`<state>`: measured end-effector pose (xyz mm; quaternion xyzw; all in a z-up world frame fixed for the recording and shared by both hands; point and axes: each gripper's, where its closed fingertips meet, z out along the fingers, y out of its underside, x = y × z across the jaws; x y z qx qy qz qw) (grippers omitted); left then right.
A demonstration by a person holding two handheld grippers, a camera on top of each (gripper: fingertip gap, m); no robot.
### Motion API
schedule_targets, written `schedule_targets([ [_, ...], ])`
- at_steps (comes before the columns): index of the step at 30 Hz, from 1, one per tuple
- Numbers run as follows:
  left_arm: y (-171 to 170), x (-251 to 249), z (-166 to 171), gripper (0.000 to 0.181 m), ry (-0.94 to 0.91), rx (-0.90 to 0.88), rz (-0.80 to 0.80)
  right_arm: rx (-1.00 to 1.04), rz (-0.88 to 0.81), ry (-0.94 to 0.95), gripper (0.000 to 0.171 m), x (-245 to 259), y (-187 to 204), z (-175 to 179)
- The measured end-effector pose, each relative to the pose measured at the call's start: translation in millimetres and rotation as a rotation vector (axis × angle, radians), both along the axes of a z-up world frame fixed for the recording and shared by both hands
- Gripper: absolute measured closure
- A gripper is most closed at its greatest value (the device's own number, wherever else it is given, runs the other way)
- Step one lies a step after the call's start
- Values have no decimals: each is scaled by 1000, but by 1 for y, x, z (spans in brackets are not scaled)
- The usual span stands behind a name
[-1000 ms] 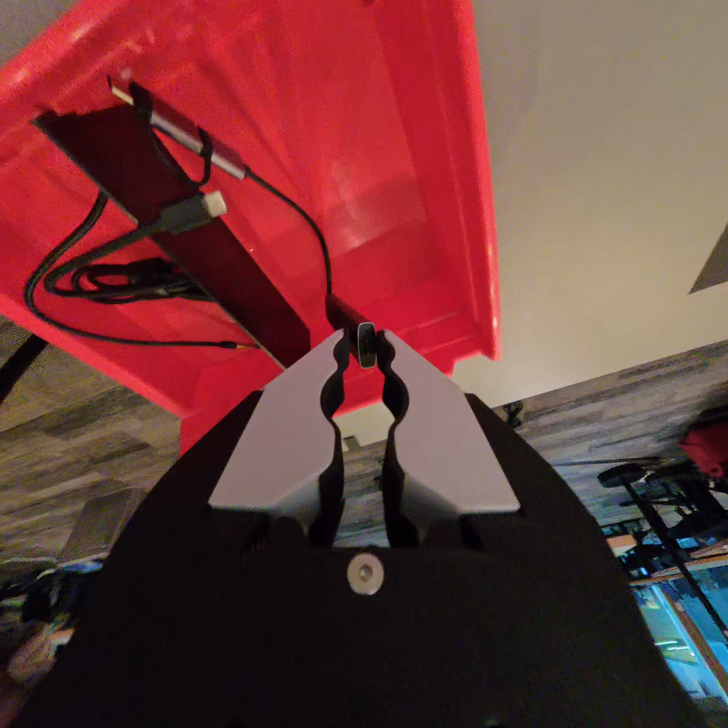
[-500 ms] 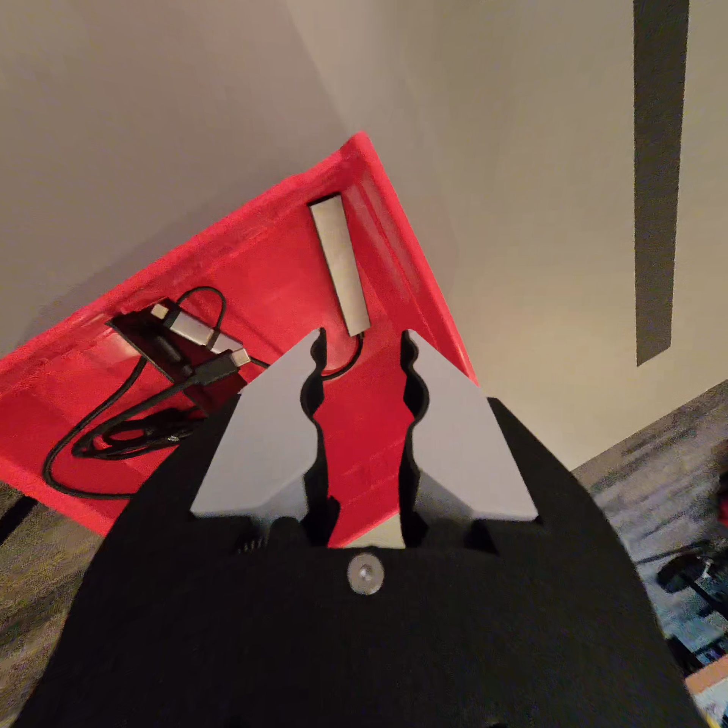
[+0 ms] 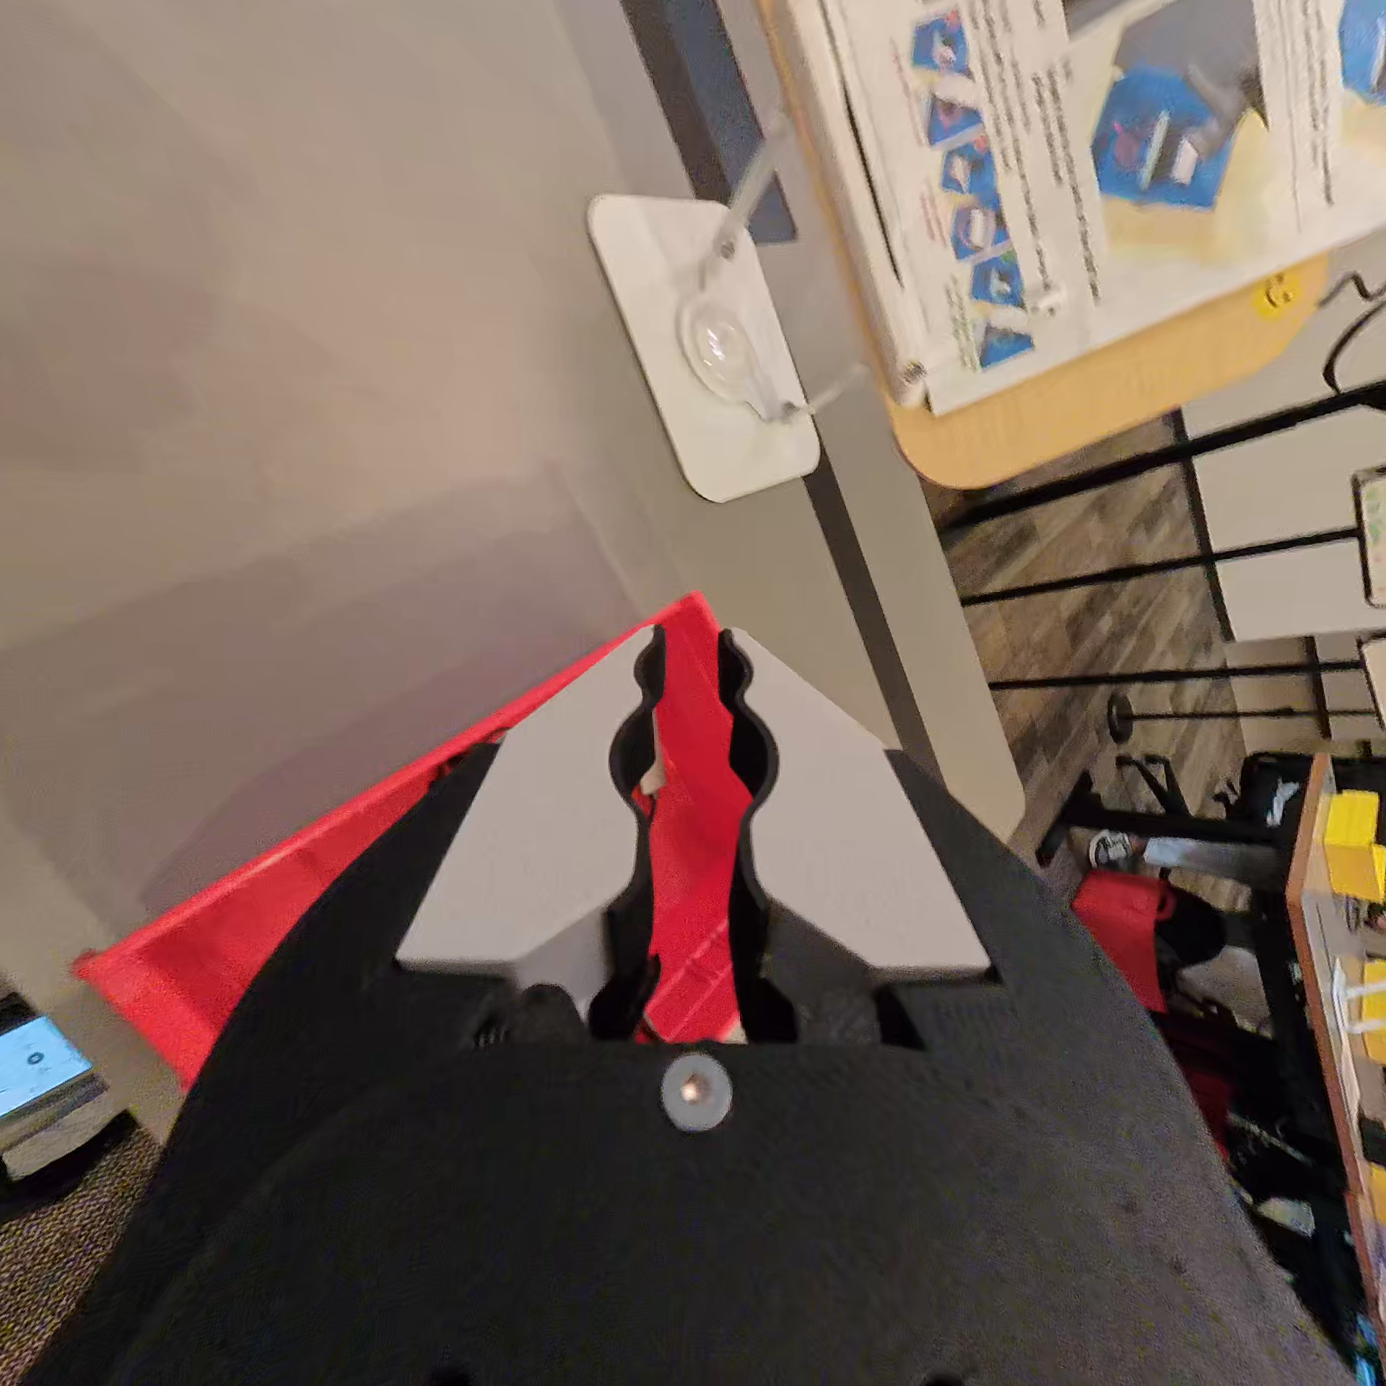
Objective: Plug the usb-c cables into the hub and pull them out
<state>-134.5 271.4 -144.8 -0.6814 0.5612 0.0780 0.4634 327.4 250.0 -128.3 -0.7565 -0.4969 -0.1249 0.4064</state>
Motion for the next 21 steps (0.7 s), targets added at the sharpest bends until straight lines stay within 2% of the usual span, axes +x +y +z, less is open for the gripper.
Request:
schedule_targets([
  [1, 3, -10, -3, 149, 21, -6, 25, 4, 19, -1, 159, -9, -8, -2],
  [9, 35, -56, -53, 151, 233, -118, 128, 24, 124, 33, 162, -61, -45, -24],
  [14, 61, -75, -82, 153, 380, -197, 148, 9, 182, 30, 163, -79, -62, -42],
  [17, 73, -75, -95, 154, 388, -255, 136, 14, 202, 57, 164, -87, -68, -42],
  [21, 84, -85, -123, 153, 509, -328, 132, 16, 224, 76, 165, -94, -72, -44],
])
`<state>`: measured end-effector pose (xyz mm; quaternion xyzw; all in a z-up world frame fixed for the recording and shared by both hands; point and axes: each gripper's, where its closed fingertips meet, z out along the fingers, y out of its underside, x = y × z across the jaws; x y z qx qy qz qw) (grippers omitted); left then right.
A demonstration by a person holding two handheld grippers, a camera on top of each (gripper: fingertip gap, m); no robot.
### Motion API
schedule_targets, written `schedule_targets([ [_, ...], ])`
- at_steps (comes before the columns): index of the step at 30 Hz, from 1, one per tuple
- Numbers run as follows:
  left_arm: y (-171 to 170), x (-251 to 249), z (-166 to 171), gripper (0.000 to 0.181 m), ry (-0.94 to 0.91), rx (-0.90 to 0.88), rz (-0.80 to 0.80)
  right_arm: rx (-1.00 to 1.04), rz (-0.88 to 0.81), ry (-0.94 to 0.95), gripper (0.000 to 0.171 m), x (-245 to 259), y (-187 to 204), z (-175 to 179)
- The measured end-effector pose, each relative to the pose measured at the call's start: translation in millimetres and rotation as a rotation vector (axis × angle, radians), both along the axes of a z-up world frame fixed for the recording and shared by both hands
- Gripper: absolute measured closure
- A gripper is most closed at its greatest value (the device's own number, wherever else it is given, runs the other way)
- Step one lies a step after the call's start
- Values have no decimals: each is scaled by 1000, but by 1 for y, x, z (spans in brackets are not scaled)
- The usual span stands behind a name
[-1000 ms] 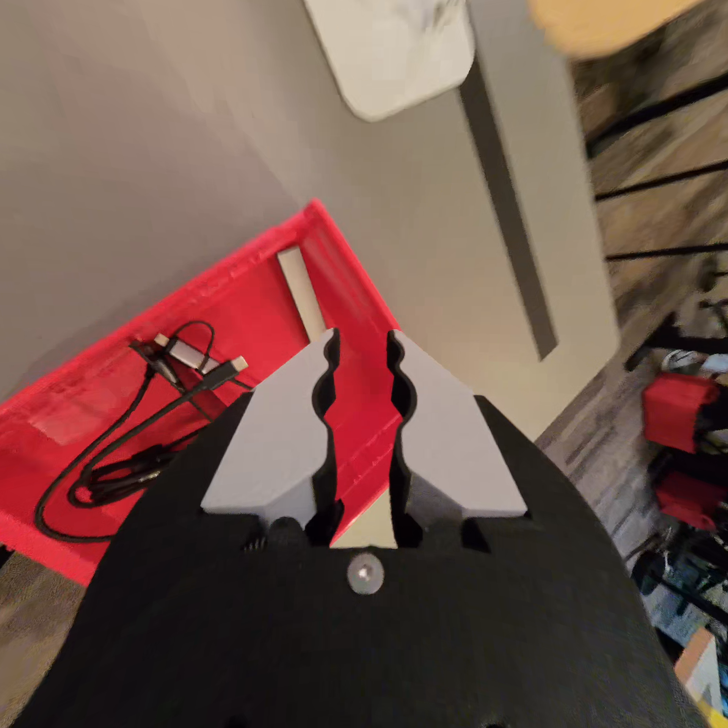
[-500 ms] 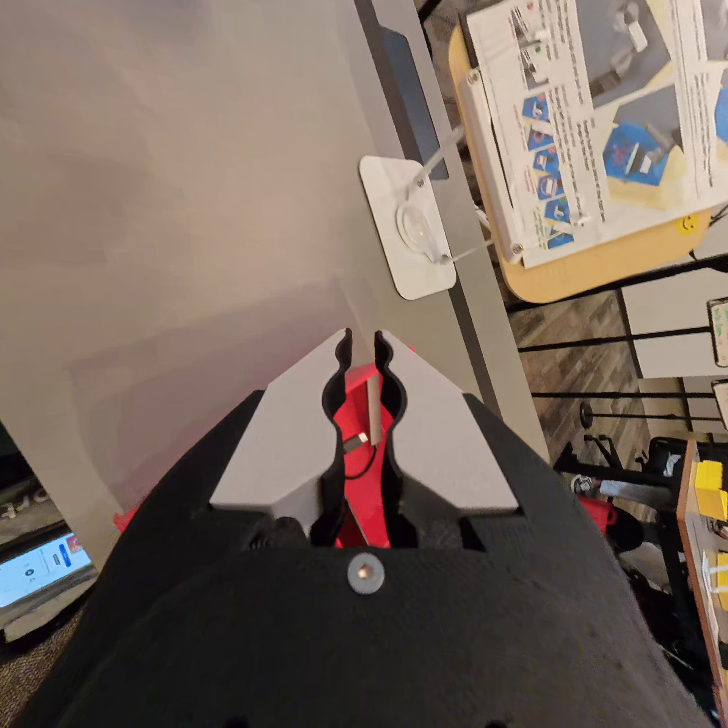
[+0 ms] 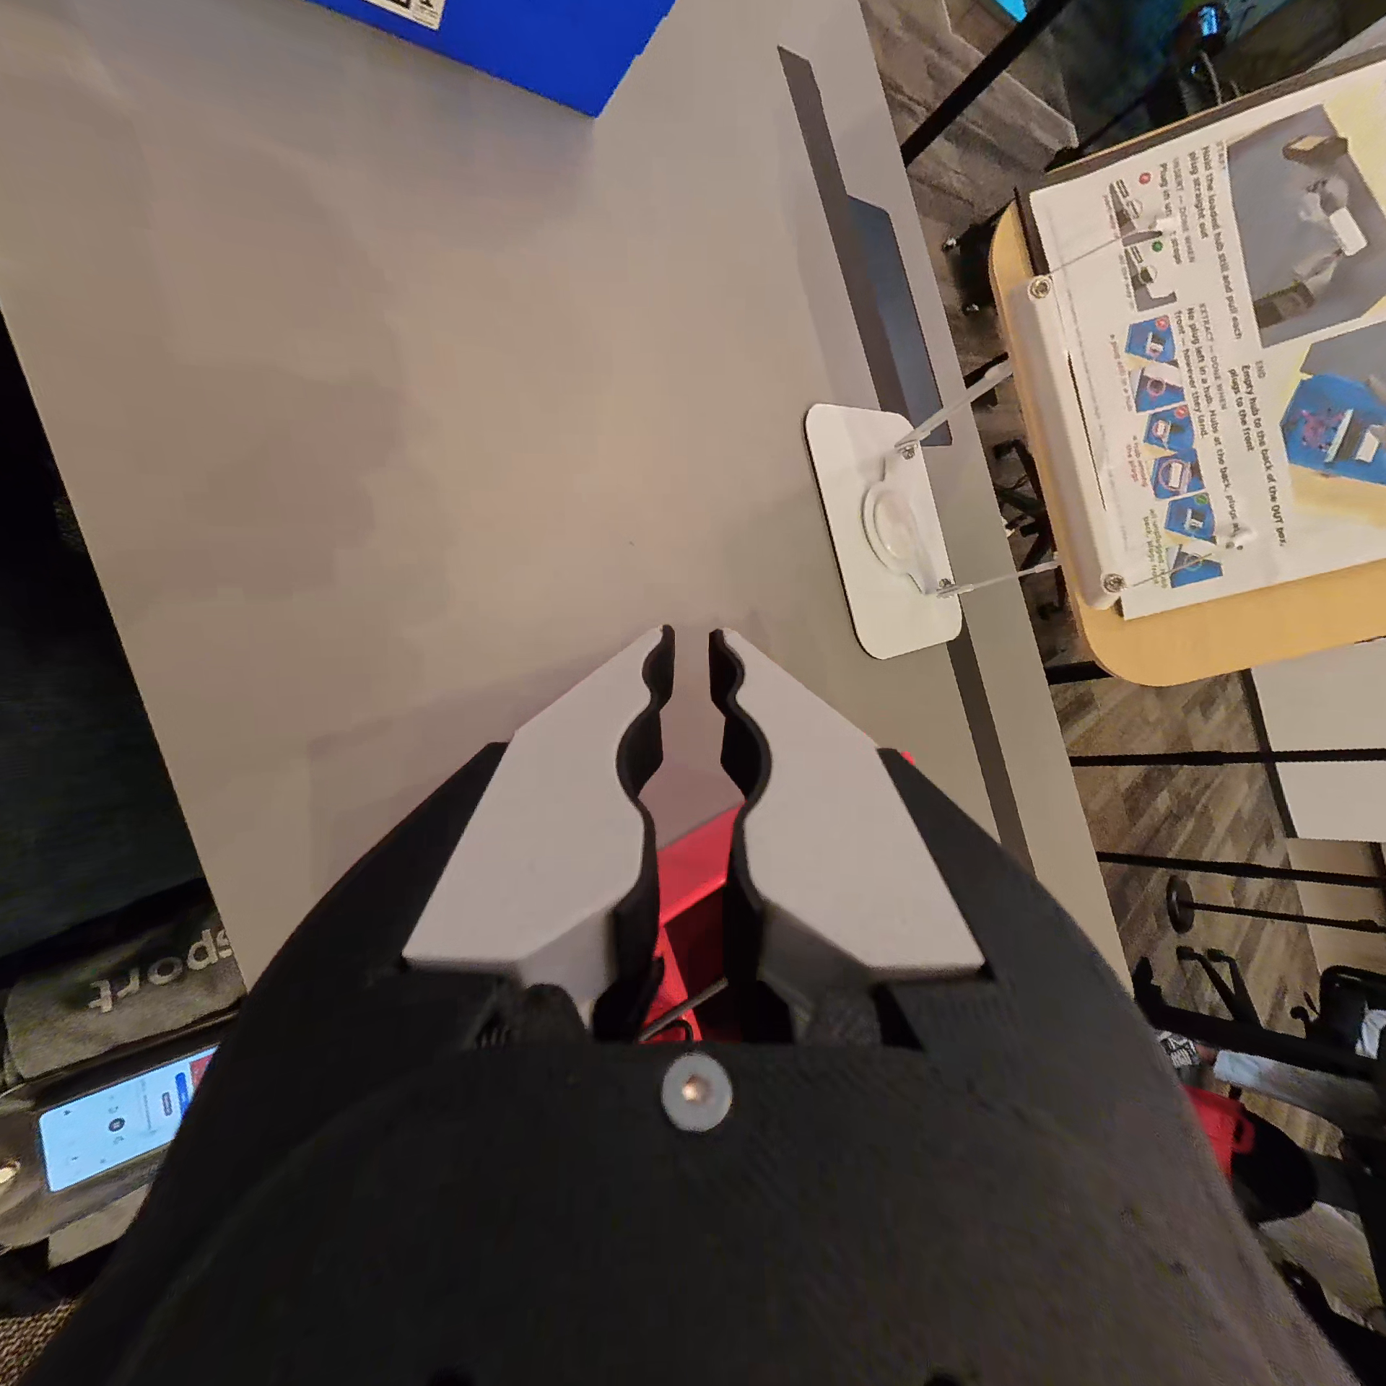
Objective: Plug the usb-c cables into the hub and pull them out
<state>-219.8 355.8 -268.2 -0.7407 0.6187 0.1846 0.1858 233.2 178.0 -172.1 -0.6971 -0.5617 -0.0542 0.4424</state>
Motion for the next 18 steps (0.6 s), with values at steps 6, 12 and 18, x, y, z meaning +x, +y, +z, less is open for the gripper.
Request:
schedule_targets([
  [6, 8, -11, -30, 164, 40, -90, 40, -8, 20, -2, 165, -5, -5, -10],
  [12, 11, -11, -33, 181, 60, -65, 23, -4, 28, 9, 165, -7, -5, -10],
  [18, 9, -9, -15, 181, 20, -16, 18, 7, 34, 22, 166, -10, -7, -6],
])
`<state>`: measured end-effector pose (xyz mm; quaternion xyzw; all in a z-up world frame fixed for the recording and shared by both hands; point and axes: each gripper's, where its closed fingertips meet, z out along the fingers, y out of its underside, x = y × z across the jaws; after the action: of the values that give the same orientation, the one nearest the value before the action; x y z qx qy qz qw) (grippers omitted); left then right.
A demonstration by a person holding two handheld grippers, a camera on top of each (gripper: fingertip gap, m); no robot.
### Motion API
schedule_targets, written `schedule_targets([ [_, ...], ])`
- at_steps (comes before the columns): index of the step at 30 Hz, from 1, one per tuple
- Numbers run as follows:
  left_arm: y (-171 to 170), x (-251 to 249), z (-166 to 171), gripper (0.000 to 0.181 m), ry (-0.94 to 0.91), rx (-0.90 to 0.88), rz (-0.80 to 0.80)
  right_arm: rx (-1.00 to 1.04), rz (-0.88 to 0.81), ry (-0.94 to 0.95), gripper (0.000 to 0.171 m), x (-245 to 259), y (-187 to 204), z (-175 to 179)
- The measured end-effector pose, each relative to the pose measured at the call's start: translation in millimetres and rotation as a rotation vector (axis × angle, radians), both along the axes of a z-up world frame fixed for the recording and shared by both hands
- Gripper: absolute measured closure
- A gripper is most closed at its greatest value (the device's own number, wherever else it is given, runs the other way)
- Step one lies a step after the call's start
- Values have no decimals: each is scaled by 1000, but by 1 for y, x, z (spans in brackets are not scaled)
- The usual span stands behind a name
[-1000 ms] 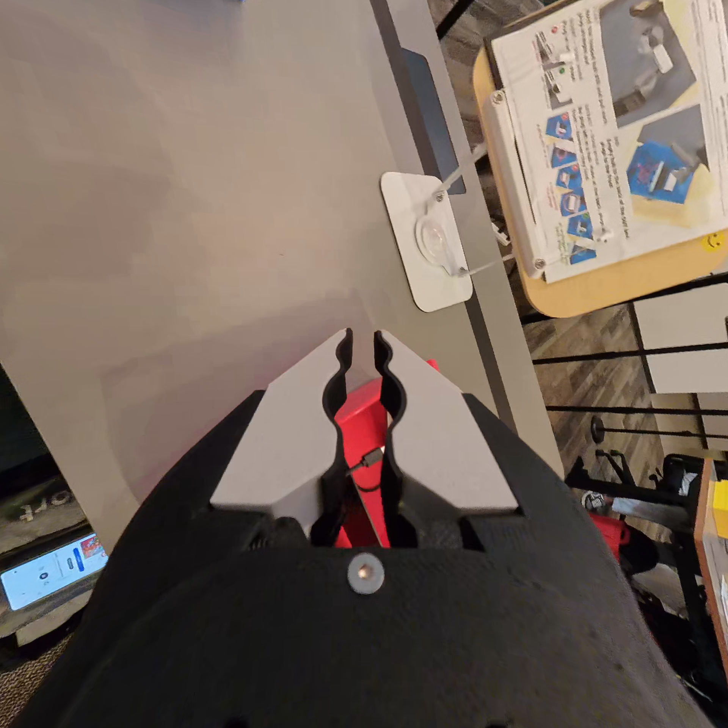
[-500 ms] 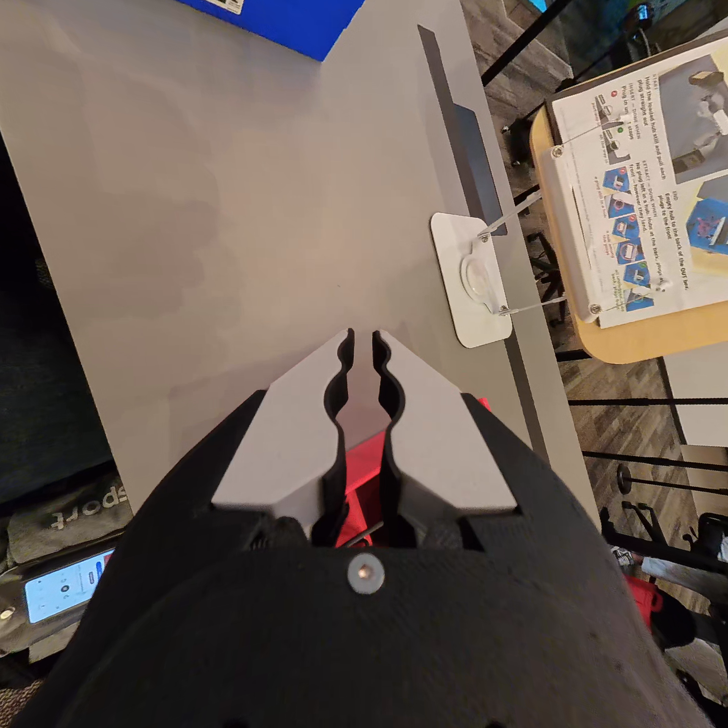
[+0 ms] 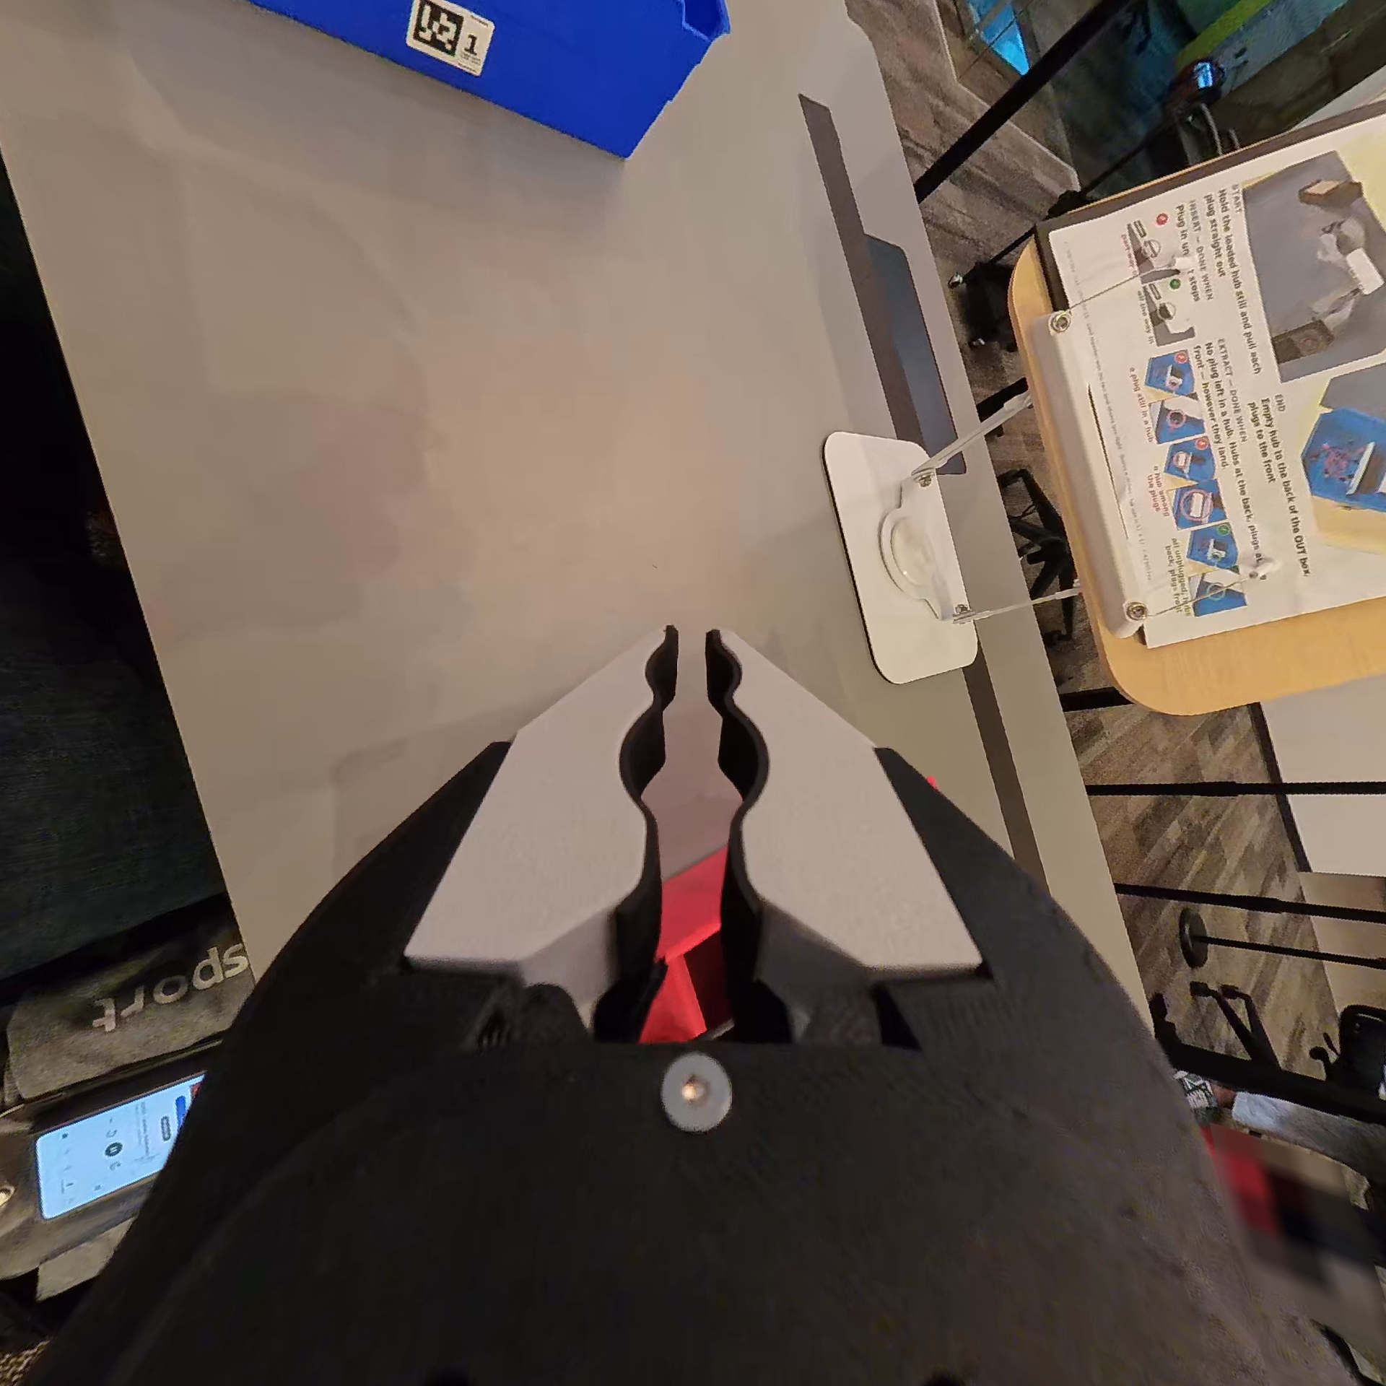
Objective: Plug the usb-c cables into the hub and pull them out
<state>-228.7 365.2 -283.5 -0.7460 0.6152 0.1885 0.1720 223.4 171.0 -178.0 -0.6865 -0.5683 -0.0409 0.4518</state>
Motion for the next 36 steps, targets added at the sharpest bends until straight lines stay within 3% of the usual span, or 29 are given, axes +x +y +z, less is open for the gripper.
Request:
schedule_targets([
  [5, -1, 2, 14, 181, -29, 26, 13, -1, 11, 1, 166, -5, -3, 0],
  [7, -1, -6, 4, 152, 24, -19, 48, -1, 19, 6, 166, -10, -4, 1],
  [9, -2, -11, -10, 139, 63, -74, 65, 0, 27, 6, 166, -14, -6, 1],
  [14, 7, -4, -31, 146, 56, -125, 65, -11, 34, -4, 166, -16, -11, -2],
  [20, 2, 11, -49, 130, 49, -262, 48, -21, 33, -6, 166, -15, -10, -6],
  [23, 5, 20, -47, 131, 129, -219, -96, -23, 35, -7, 166, -15, -9, -9],
  [26, 6, 29, -35, 136, 144, -186, -143, -29, 34, -5, 166, -13, -8, -12],
  [31, 2, 60, -16, 149, -27, -200, -159, -33, 42, 7, 166, -16, -4, -14],
  [36, -2, 43, -51, 144, 152, -263, -194, -32, 55, 8, 166, -21, -5, -14],
])
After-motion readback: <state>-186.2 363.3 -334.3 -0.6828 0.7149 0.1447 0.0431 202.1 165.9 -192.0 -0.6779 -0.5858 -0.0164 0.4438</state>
